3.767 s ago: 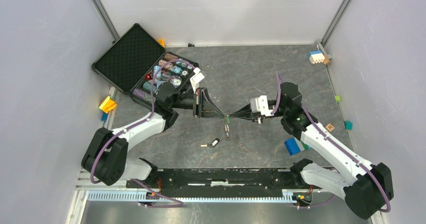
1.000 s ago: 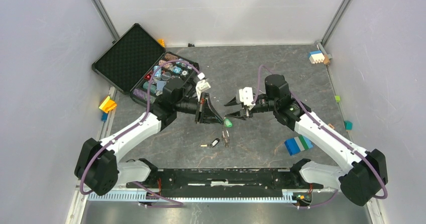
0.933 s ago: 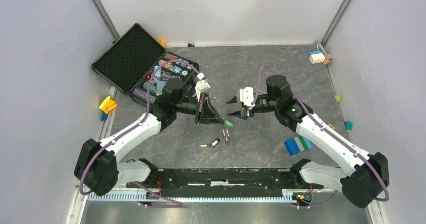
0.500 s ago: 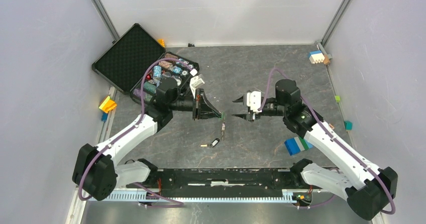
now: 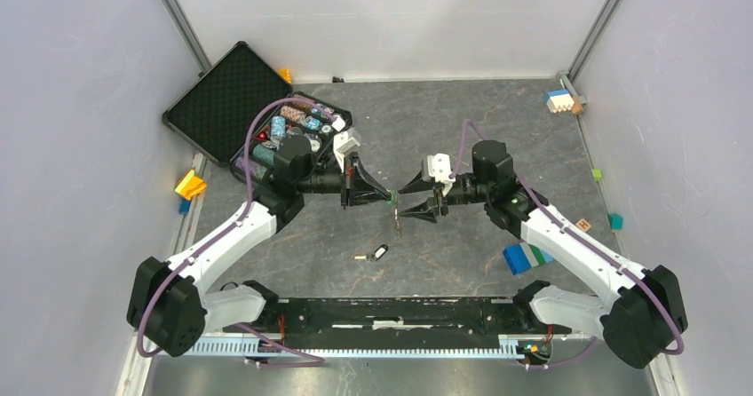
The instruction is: Put the keys on the keyring
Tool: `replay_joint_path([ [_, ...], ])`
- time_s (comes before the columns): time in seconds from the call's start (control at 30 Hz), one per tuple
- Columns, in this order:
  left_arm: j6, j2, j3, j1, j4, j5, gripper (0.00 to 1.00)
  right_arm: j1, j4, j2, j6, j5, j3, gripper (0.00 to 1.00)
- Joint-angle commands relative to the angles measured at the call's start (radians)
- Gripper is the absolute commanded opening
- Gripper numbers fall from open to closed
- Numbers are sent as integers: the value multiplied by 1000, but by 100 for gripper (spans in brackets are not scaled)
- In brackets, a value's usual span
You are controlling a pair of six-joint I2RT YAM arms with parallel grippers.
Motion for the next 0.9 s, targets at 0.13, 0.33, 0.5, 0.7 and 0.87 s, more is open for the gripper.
replay_joint_path([
  [0.13, 193, -80, -60, -7, 77, -30, 2, -2, 98, 29, 71, -109, -14, 54],
  [0.33, 248, -111, -86, -32, 75, -53, 2, -1, 140, 64, 112, -140, -17, 51],
  [0.5, 276, -120, -100, -40, 75, -47, 2, -1, 165, 105, 140, -170, -3, 42],
  [0.7, 324, -135, -129, -44, 81, -54, 2, 0, 182, 133, 157, -203, 0, 39],
  [0.87, 300, -134, -147, -47, 131, -117, 2, -1, 189, 127, 163, -178, -11, 45],
])
